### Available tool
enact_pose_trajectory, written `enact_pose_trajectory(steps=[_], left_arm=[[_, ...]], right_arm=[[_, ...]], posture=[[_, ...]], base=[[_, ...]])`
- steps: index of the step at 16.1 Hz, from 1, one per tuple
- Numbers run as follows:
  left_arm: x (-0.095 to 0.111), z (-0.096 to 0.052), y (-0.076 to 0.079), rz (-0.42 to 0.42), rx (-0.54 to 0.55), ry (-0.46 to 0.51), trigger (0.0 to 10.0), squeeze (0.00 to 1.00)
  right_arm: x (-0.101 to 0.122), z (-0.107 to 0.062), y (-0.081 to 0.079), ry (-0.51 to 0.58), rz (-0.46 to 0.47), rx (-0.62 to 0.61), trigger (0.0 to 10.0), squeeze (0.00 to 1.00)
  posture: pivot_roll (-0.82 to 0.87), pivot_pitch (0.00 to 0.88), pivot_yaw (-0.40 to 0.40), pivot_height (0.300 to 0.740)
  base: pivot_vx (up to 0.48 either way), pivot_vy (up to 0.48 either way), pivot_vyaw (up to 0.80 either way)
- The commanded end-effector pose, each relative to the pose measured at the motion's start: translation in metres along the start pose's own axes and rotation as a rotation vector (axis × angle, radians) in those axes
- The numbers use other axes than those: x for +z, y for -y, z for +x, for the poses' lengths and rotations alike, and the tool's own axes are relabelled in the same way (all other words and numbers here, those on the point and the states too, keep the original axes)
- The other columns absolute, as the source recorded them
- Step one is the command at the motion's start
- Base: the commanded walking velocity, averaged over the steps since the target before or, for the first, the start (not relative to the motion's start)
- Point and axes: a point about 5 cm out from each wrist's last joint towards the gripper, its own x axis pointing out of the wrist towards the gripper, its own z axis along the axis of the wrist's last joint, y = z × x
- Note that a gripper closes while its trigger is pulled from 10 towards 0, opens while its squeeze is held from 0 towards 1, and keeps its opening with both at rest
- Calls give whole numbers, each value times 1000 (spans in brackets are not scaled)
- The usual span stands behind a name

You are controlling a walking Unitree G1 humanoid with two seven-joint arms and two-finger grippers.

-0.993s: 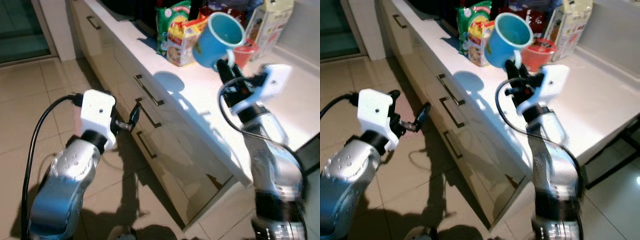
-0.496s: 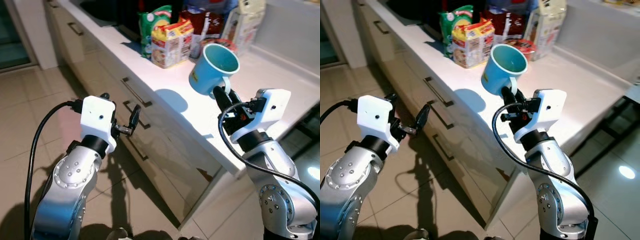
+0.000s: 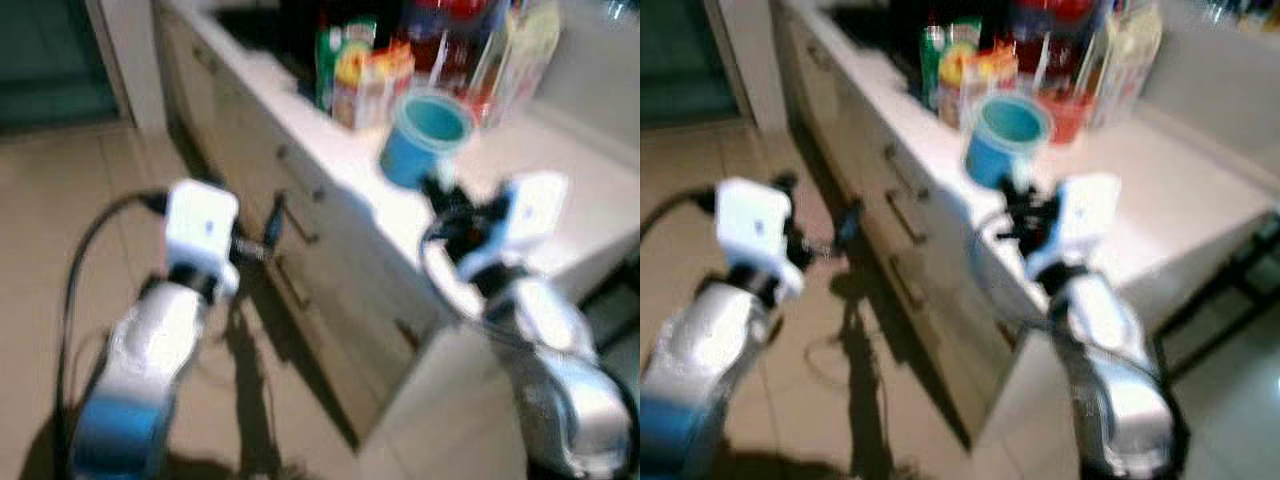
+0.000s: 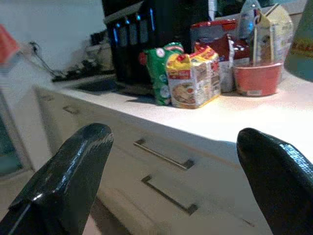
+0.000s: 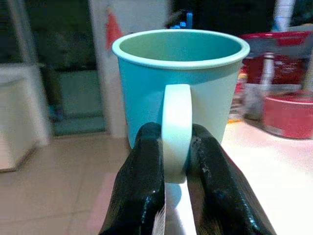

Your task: Setting the table

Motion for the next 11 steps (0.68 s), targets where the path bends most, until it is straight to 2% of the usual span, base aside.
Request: enact_pose_trajectory(steps=[1,6,7,8,11], left_arm=[[2,2,5,-1,-15,7,10000,0],[-1,9,4,7,5,0,10000,0],[-4,9,3,3,14,-12,10000,0],[-9,10,2,1,25,-29,10000,0],[-15,11,2,-7,43,-48,10000,0]], right_arm=[[2,-2,7,11,-12,-37,10000,0],[-2,-3,10,-6,32,-51,10000,0],[-5,-4,10,-11,22,-54,10000,0],[-8,-6,11,-17,-35,-61,10000,0],[-14,-8,19,-21,-71,-93,10000,0]], posture=[[78,0,-61,740],[77,0,-53,740],[79,0,-50,740],[79,0,-48,740],[77,0,-42,740]], base=[[0,-394,0],[0,-396,0],[0,-394,0],[0,-394,0],[0,-398,669]])
